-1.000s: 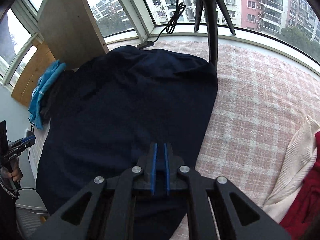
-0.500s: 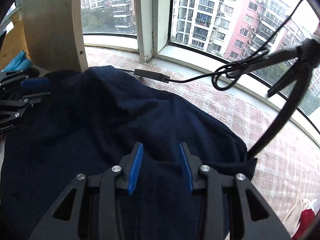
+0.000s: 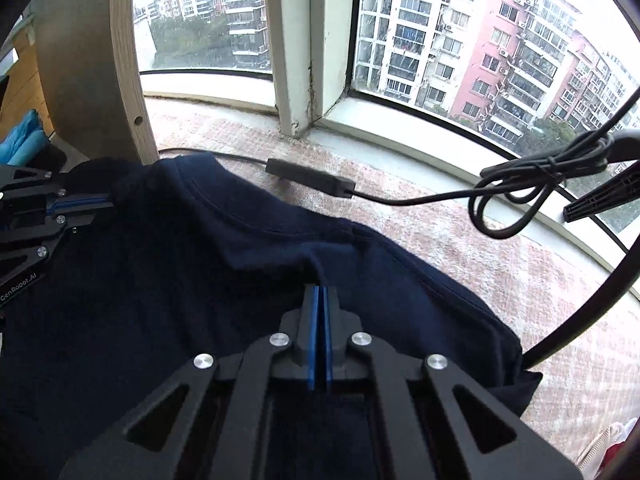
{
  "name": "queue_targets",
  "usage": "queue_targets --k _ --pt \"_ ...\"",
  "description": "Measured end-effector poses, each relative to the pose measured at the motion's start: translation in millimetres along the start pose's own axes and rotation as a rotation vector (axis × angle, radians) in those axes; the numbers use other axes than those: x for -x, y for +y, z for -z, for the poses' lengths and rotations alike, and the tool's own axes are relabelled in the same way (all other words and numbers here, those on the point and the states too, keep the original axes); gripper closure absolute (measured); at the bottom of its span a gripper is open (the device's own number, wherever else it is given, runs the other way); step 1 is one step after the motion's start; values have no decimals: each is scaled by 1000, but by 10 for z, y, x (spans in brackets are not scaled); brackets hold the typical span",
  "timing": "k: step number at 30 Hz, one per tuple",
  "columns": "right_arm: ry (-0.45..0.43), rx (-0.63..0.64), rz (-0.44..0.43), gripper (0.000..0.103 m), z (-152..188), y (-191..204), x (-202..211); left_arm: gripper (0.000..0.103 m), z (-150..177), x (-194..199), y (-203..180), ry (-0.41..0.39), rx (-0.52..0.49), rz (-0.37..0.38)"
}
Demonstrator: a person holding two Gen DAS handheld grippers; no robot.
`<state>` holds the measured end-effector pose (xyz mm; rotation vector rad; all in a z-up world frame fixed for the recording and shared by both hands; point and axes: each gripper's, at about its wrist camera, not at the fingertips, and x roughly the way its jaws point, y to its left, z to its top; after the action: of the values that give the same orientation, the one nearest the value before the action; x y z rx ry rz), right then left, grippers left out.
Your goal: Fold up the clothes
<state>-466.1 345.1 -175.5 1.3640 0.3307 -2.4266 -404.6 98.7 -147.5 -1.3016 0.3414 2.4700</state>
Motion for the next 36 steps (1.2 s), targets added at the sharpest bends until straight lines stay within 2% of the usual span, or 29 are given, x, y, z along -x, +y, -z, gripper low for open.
queue_targets --k 2,3,6,7,8,9,10,11,12,13,14,17,21,23,25,27,31,33,36 --pt "-33 -30 60 102 -44 -77 19 102 -26 67 14 -27 6 -33" --pt "-43 -52 63 102 -68 -126 25 102 -42 114 14 -47 9 -46" --pt "-31 -87 -41 101 -105 -184 20 102 -63 161 -38 -64 -15 -68" --pt "-17 -77 -79 96 -104 -153 20 102 -61 141 -50 -55 -27 -72" --pt "-6 -49 -111 80 -93 -82 25 102 -59 122 -63 -46 -38 -77" --pt "-7 -13 -121 68 -76 4 31 102 -58 113 -72 -42 -44 -79" --pt "-12 26 -97 47 -61 86 20 102 -59 115 -77 -43 -46 -78" --pt "-9 62 -52 45 -48 156 -9 102 -63 120 -77 -44 -45 -76" --pt "-7 97 -8 45 -34 225 -38 102 -70 127 -72 -45 -41 -74" --pt "-6 113 21 55 -28 262 -65 102 -76 133 -71 -44 -39 -73" --pt "-5 97 22 100 -33 241 -87 102 -81 138 -75 -44 -40 -75" --pt "-16 52 34 102 -53 179 -127 102 -100 186 -64 -61 -40 -83" --pt "-117 23 127 102 -135 98 23 102 -173 290 -62 -117 -25 -121" --pt "-102 29 140 102 -160 113 13 102 -219 260 -45 -104 -5 -113" --pt "-60 52 135 101 -161 160 -54 101 -229 192 -85 -74 -23 -141" --pt "-12 51 135 96 -144 177 -90 97 -227 180 -111 -44 -40 -146" --pt "-58 14 82 81 -47 86 249 96 -198 552 33 -63 -9 -99" --pt "-85 -6 35 81 26 26 499 92 -110 837 150 -81 -2 -99" --pt "-119 -43 -14 81 212 -98 971 92 171 1278 383 -92 1 -99"
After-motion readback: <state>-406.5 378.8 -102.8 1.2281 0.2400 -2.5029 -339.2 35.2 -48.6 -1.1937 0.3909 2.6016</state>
